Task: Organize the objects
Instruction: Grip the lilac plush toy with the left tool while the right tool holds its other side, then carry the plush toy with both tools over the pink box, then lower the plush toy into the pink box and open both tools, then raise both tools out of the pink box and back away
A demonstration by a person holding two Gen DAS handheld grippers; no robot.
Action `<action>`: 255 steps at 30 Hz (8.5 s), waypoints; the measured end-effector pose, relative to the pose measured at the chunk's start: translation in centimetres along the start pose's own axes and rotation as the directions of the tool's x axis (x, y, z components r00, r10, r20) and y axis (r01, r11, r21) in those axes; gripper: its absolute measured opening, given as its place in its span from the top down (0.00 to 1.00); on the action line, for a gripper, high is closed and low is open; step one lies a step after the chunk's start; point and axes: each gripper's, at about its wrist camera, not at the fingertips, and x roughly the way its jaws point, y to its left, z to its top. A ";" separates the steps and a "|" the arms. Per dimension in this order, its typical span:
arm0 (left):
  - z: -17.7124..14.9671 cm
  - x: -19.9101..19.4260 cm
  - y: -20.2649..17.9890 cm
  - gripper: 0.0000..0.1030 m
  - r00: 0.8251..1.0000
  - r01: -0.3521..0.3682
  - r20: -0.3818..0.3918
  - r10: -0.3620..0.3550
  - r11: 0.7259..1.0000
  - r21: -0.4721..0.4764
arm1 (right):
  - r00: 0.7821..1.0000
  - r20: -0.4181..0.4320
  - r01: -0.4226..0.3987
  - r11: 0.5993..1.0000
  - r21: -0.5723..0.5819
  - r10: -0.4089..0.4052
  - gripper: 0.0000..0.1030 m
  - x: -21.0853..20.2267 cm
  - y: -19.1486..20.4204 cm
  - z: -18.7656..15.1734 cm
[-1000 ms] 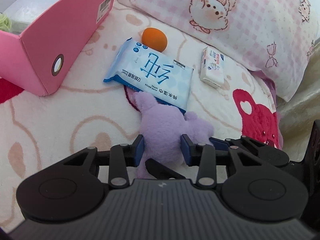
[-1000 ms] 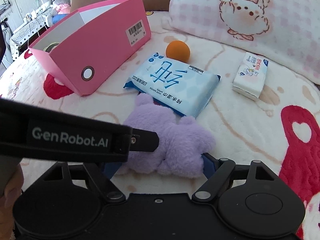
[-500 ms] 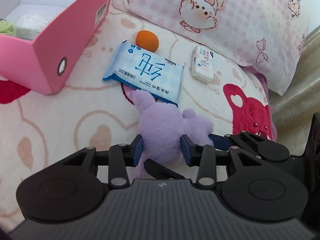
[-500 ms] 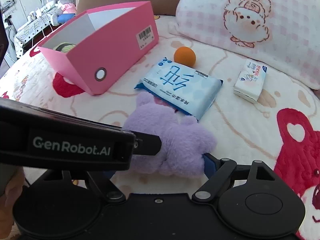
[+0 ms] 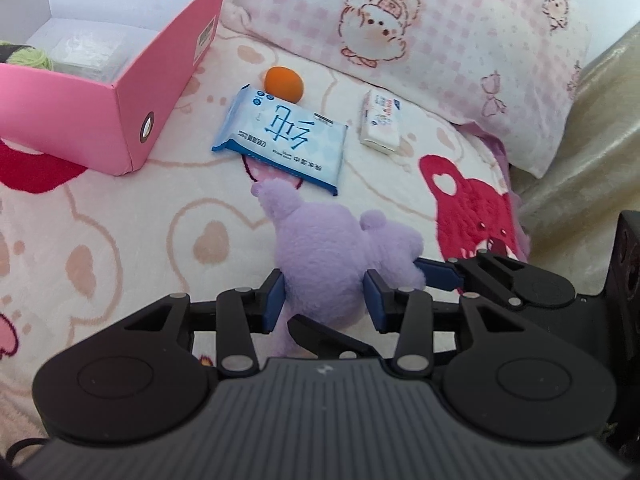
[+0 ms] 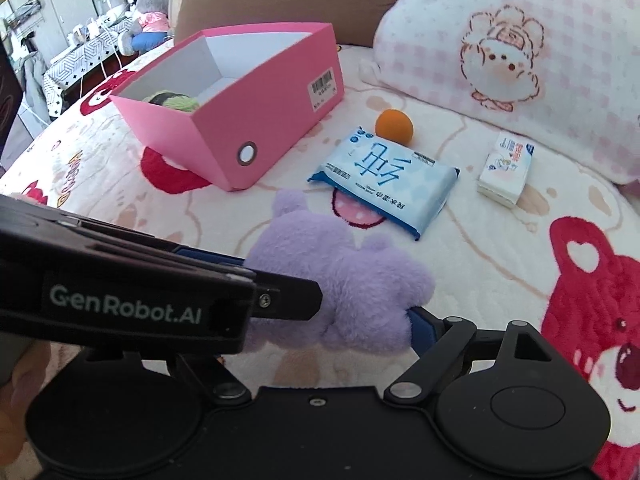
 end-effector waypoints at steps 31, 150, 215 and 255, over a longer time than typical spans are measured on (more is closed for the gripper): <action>0.4 -13.7 0.4 0.59 1.000 0.022 0.011 -0.023 0.997 0.070 | 0.995 0.045 -0.087 0.994 -0.066 0.090 0.15 -9.7 8.0 2.8; 21.6 -0.6 25.1 0.60 0.970 -0.065 0.200 0.137 0.941 -0.331 | 0.994 -0.097 0.045 0.998 -0.054 -0.050 0.56 19.1 10.7 25.2; 13.6 -19.2 8.8 0.16 0.949 -0.303 0.103 0.297 0.952 0.047 | 0.981 0.094 -0.145 0.960 -0.238 0.171 0.20 -6.1 12.2 17.3; 3.4 -17.0 -0.1 0.02 0.981 -0.191 0.078 0.178 0.955 0.226 | 0.987 0.160 0.012 0.985 -0.173 0.016 0.09 -14.0 3.6 5.0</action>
